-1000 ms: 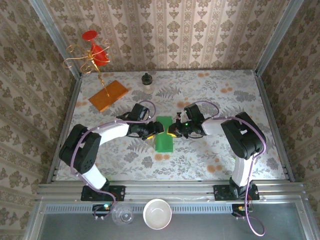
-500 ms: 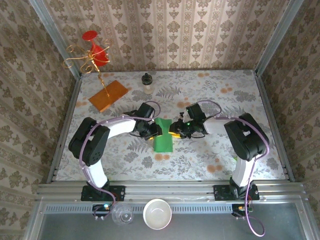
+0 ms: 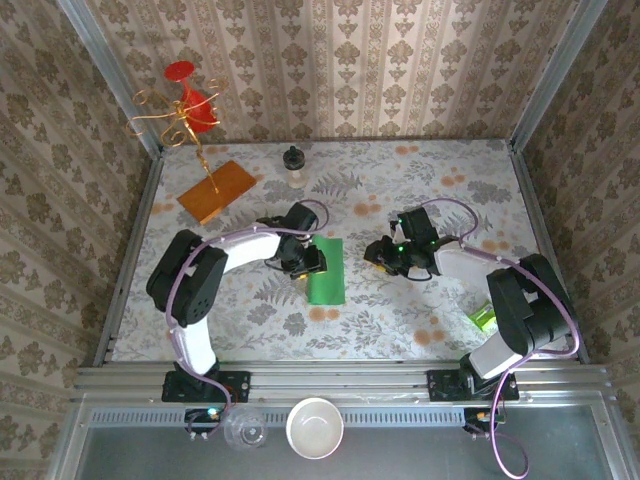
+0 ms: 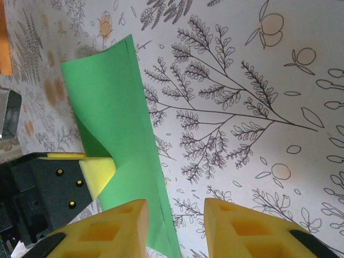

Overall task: Fold a paper plane with a square sheet of paper (pick it up from the middle)
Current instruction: First fold in half a square sheet of paper at the center of the table, then hold the square sheet of paper at the center of the table.

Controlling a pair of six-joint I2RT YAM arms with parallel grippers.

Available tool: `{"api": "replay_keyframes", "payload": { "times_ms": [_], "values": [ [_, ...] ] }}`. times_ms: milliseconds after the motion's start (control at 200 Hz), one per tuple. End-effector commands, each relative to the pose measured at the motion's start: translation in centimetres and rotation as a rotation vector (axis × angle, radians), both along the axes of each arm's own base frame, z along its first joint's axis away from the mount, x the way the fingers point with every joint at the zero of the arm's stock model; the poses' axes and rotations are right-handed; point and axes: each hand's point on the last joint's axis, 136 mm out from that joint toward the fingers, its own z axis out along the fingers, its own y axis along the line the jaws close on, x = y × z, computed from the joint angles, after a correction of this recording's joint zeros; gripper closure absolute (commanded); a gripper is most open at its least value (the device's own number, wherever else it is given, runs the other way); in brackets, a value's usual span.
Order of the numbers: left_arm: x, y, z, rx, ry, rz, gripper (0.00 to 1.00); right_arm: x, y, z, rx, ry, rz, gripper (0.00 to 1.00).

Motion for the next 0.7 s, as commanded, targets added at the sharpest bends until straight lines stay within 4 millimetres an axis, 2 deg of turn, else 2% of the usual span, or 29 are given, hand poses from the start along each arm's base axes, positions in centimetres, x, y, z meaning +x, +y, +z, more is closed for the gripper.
{"api": "replay_keyframes", "payload": {
  "times_ms": [0, 290, 695],
  "values": [
    [-4.3, 2.1, -6.7, 0.185, 0.162, -0.047, 0.55, -0.1, -0.1, -0.5, -0.019, 0.001, 0.013, 0.65],
    [-4.6, 1.8, -7.8, 0.216, 0.198, -0.049, 0.5, 0.2, 0.3, -1.0, -0.01, 0.011, 0.037, 0.65],
    [-4.3, 2.3, -8.3, 0.228, 0.218, 0.007, 0.5, 0.0, 0.7, -1.6, 0.008, 0.026, 0.046, 0.65]
  ]
}}
